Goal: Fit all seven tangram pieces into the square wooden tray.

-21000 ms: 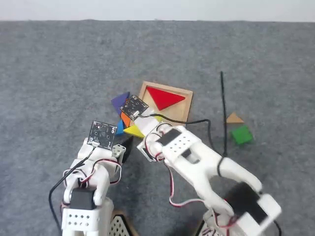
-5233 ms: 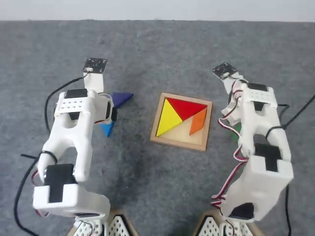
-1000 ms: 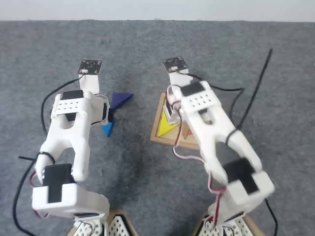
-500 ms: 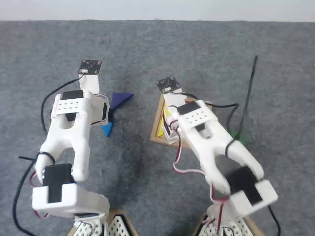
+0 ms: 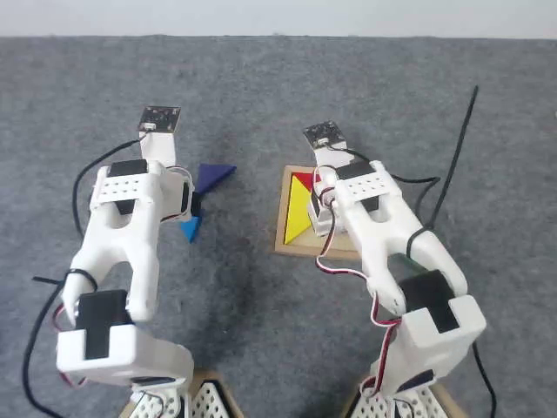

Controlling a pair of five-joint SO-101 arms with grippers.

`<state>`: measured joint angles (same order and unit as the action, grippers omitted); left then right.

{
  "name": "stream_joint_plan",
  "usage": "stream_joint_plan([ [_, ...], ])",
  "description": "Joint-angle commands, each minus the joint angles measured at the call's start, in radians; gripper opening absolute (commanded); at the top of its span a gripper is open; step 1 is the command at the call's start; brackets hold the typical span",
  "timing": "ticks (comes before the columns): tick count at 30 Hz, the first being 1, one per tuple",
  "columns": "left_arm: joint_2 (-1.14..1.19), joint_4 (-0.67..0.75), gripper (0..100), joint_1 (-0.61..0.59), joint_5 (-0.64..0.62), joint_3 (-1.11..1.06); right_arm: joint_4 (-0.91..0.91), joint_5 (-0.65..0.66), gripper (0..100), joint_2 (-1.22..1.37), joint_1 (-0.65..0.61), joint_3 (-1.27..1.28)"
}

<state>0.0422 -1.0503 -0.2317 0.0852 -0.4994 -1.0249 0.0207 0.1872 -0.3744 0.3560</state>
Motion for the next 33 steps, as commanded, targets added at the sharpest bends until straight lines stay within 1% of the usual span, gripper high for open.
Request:
stream_joint_plan([
  [1,-0.054,0.018,19,0.003,0.008,0.01,0.008,0.0,10.4,-0.151,0.002,-0.049],
  [8,-0.052,0.018,19,0.003,0.008,0.01,0.005,0.009,10.4,-0.495,-0.004,0.087],
  [11,-0.052,0.018,19,0.002,0.008,0.01,0.005,0.026,10.4,-0.608,0.036,0.189],
  [13,-0.052,0.018,19,0.0,0.008,0.01,0.015,0.044,10.4,-0.638,0.059,0.252],
  [17,-0.052,0.017,19,0.005,0.008,0.01,0.059,0.052,10.4,-0.588,0.071,0.327],
  [23,-0.052,0.014,19,0.003,0.008,0.008,0.139,0.052,10.4,-0.381,0.074,0.324],
  [28,-0.054,0.018,19,0.003,0.008,-0.001,0.124,0.071,10.4,-0.226,0.099,0.218],
  [33,-0.054,0.02,19,0.003,0.008,-0.001,0.128,0.074,10.4,-0.151,0.148,0.126],
])
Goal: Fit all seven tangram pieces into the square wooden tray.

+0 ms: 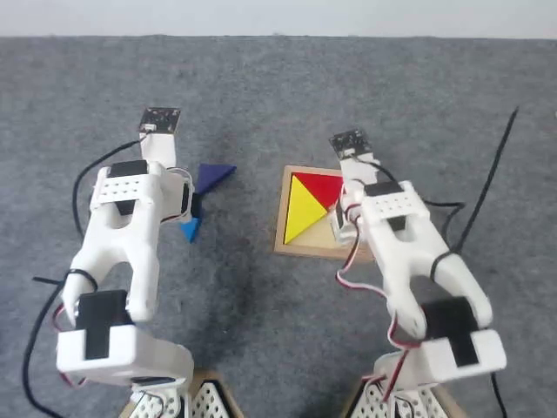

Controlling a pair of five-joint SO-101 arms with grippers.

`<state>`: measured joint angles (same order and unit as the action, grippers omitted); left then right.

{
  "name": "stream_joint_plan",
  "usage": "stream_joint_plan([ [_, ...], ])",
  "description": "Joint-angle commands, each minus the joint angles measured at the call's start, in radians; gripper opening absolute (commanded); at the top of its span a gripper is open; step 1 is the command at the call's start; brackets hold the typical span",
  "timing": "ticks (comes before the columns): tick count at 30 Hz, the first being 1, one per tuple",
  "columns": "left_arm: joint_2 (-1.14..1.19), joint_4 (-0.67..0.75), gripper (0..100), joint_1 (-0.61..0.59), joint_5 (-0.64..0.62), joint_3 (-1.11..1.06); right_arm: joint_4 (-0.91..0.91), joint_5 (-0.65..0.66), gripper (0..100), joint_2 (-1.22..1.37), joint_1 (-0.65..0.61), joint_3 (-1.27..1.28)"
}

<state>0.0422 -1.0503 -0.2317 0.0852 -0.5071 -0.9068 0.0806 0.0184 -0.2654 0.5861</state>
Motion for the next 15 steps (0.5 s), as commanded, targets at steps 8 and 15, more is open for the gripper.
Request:
stream_joint_plan([
  [8,-0.054,0.02,19,0.005,0.008,0.007,0.012,0.041,10.4,0.004,0.038,-0.153],
  [15,-0.063,0.009,19,0.005,0.006,0.028,-0.048,0.038,10.4,-0.243,0.079,-0.048],
])
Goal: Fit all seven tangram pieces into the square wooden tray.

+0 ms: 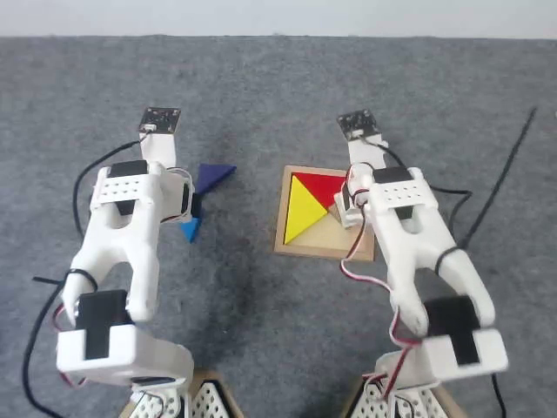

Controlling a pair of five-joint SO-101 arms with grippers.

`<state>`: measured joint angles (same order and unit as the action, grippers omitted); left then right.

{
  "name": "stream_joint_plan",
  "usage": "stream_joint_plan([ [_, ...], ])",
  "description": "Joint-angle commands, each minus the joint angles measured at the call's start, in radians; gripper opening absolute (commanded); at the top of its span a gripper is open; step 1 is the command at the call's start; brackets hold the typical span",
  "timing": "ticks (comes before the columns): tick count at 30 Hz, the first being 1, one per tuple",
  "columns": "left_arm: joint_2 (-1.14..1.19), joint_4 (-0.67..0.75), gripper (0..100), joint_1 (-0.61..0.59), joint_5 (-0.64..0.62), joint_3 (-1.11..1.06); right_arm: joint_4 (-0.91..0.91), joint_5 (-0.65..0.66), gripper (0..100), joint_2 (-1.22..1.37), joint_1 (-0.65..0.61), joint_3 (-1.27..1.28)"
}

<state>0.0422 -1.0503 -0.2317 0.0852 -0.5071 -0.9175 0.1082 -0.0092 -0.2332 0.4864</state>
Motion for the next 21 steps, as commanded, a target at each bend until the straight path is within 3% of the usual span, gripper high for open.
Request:
stream_joint_plan([
  [1,-0.06,0.002,19,0.005,0.006,0.033,-0.05,0.012,10.6,-0.272,0.067,0.089],
  [7,-0.054,0.006,19,0.005,0.006,0.03,-0.185,0.002,13.9,-0.414,0.271,0.259],
  [10,-0.054,0.006,19,0.005,0.006,0.028,-0.182,-0.101,18.2,-0.415,0.341,0.299],
  [16,-0.052,0.005,19,0.003,0.006,0.027,-0.148,-0.377,24.1,-0.414,0.298,0.308],
  [21,-0.052,0.002,19,0.003,0.008,0.027,-0.139,-0.565,37.0,-0.389,0.202,0.307],
])
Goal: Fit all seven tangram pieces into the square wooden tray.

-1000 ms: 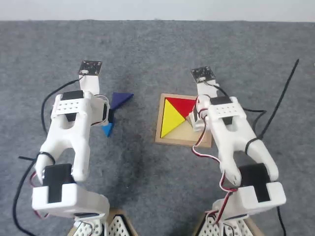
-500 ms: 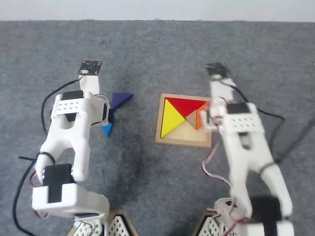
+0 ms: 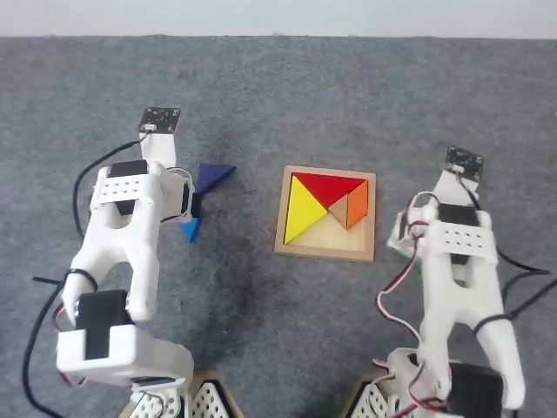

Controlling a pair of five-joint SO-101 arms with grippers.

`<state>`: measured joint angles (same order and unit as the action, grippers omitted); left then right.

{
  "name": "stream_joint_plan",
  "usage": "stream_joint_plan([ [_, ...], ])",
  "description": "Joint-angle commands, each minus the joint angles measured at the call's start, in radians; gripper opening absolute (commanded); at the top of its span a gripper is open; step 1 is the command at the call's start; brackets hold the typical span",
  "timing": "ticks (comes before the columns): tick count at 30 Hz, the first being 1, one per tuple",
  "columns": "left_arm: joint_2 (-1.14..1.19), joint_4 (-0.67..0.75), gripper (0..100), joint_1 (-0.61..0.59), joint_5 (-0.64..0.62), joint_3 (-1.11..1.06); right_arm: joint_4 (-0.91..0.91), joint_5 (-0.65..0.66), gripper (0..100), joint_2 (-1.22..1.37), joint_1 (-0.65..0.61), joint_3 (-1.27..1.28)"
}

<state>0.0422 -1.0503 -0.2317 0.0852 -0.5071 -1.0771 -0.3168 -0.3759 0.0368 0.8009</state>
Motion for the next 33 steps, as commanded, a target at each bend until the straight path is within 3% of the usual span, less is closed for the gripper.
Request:
stream_joint_plan([
  [1,-0.052,0.005,19,0.002,0.008,0.021,0.036,-0.169,38.6,-0.005,-0.081,-0.008],
  [6,-0.054,0.006,19,0.003,0.008,0.015,0.119,-0.198,39.4,0.142,-0.09,-0.015],
  [12,-0.054,0.006,19,0.003,0.009,0.015,0.153,-0.198,38.7,0.252,-0.008,-0.061],
  [20,-0.054,0.006,19,0.003,0.009,0.015,0.153,-0.144,9.4,0.272,-0.018,-0.063],
  [26,-0.054,0.006,19,0.003,0.009,0.015,0.133,-0.075,1.9,0.246,-0.024,-0.084],
  [33,-0.052,0.025,19,0.002,0.009,0.013,-0.054,0.068,1.2,0.163,-0.031,-0.249],
])
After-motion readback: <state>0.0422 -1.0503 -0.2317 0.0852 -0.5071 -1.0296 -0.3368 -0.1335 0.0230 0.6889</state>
